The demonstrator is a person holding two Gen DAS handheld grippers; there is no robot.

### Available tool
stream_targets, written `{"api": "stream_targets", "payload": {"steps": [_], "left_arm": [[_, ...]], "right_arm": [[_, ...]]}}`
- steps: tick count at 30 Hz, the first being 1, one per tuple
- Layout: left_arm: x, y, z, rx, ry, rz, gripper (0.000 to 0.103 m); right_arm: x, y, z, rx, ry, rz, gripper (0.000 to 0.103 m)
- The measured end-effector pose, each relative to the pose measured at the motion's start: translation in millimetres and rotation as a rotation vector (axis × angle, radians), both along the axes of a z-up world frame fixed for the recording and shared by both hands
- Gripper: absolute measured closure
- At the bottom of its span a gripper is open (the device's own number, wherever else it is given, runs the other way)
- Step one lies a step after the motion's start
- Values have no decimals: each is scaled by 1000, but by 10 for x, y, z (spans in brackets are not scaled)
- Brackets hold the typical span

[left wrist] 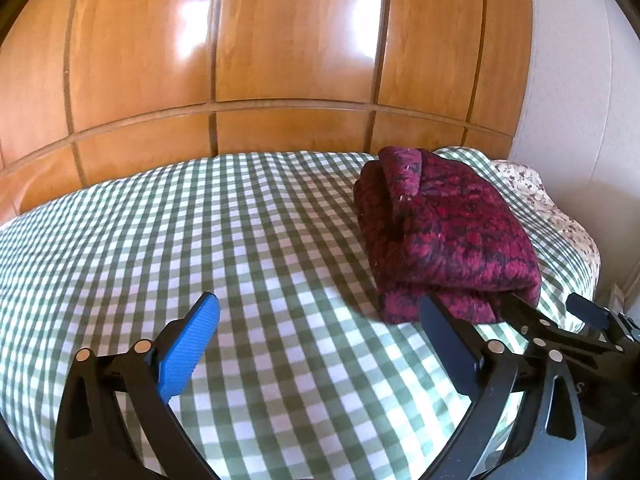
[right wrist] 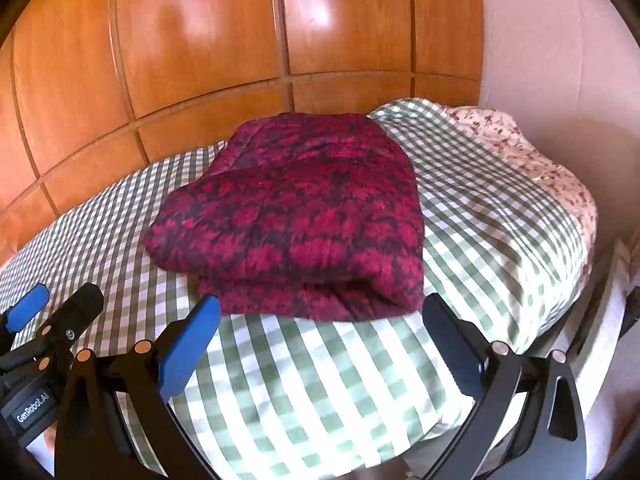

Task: Fold small clothes

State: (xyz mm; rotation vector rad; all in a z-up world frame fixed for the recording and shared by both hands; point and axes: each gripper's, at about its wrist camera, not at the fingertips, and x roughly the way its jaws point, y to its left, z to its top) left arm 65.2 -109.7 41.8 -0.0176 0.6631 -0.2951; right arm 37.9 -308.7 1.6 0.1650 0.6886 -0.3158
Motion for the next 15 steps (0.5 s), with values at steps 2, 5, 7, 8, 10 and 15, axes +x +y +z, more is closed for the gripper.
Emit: {"api": "stream_targets", "payload": {"steps": [2, 5, 7, 8, 10, 15], "left_arm": [[-37, 32, -14, 1, 4, 5, 4], [-86, 76, -42, 5, 13, 16, 4], [-113, 91, -59, 6, 22, 24, 4], [-127, 91, -66, 10, 24, 27, 4], [-145, 84, -74, 18, 27, 29, 4], [-183, 74, -73, 28, 25, 35, 4]], "right_arm": [[-81, 27, 27, -13, -18, -16, 2], [-183, 3, 63, -1, -45, -52, 2], [-231, -17, 69, 5, -57, -73, 2], [-242, -29, 68, 9, -61, -81, 2], [-248, -47, 46, 16, -60, -93, 2], [-207, -28, -88, -6, -19, -92, 2]]}}
